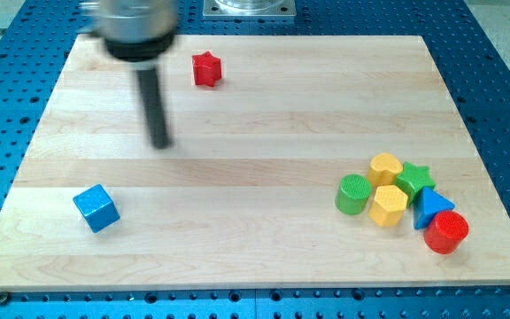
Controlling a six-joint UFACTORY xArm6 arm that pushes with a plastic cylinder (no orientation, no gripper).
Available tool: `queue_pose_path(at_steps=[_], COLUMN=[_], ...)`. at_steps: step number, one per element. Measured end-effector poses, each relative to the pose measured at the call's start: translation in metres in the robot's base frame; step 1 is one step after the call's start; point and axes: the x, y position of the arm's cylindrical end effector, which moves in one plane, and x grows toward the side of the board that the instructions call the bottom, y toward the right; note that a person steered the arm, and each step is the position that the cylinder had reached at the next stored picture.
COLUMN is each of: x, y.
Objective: Place the cube into the green circle
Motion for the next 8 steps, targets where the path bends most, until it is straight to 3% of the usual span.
queue_pose_path(at_steps=[1, 2, 3, 4, 6, 7, 8], x=[0.053, 0.131, 0.143, 0.106, 0.11, 0.102, 0.083], y=[-0.085, -0.059, 0.007, 0.035, -0.1, -0.056, 0.035])
